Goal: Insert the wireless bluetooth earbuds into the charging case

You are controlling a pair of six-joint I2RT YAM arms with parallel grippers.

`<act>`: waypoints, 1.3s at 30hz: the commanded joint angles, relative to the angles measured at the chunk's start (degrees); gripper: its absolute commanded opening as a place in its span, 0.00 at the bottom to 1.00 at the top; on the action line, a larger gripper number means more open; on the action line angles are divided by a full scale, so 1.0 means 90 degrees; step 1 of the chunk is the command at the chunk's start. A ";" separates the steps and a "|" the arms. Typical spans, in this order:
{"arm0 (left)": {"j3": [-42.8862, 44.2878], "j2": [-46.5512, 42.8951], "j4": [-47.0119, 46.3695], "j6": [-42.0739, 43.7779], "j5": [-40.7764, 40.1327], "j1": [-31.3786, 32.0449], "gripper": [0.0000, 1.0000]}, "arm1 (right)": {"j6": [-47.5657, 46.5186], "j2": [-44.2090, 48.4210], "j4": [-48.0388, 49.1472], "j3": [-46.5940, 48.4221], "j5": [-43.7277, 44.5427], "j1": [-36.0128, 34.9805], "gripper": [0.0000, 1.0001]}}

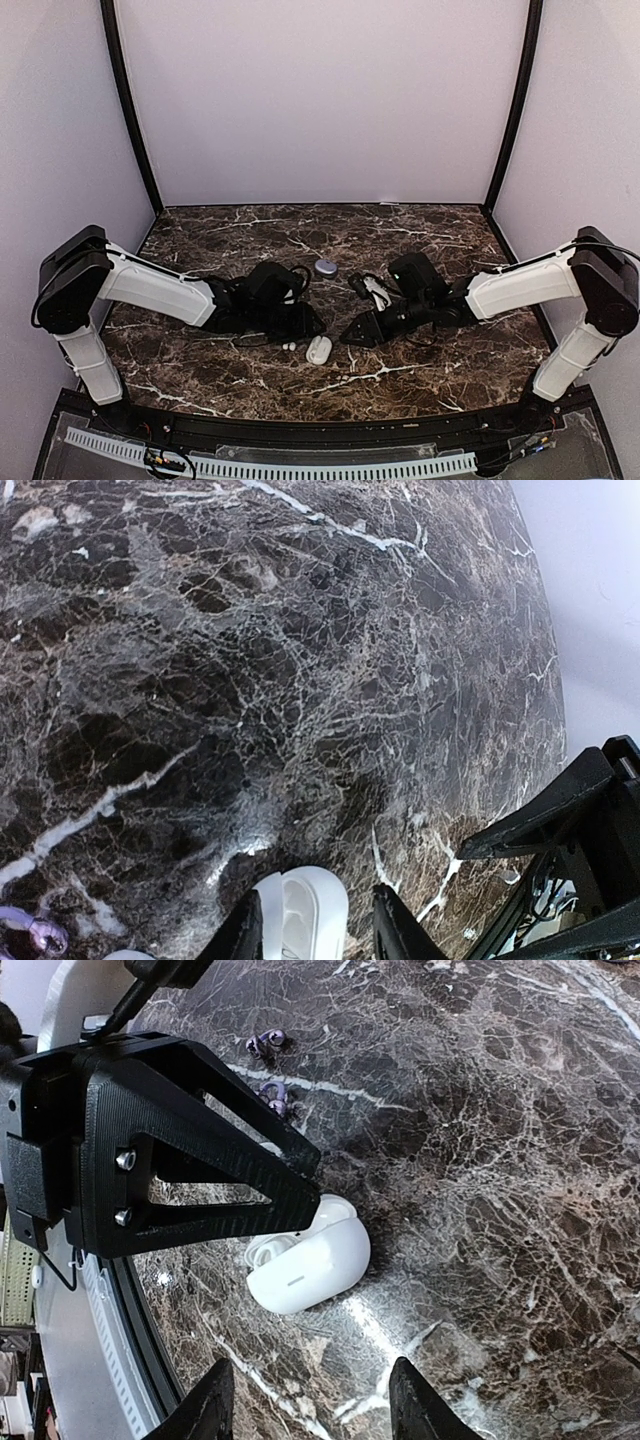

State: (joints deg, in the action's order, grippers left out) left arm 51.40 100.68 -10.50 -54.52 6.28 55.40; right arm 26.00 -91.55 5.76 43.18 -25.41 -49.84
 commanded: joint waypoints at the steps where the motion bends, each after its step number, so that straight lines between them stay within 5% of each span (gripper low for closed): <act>1: 0.0109 -0.0071 0.0784 0.0302 -0.0086 -0.0032 0.35 | 0.0133 -0.0121 0.0205 0.0039 -0.0109 0.0039 0.50; 39: 0.0296 -0.0054 0.1492 0.0871 -0.0291 0.0264 0.25 | 0.0165 -0.0214 0.0105 0.0007 -0.0034 -0.0138 0.50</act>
State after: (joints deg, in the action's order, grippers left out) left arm 52.16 100.27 0.34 -48.40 5.69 56.75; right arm 28.08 -93.89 6.35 42.98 -26.26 -50.98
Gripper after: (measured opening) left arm 0.252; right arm 0.494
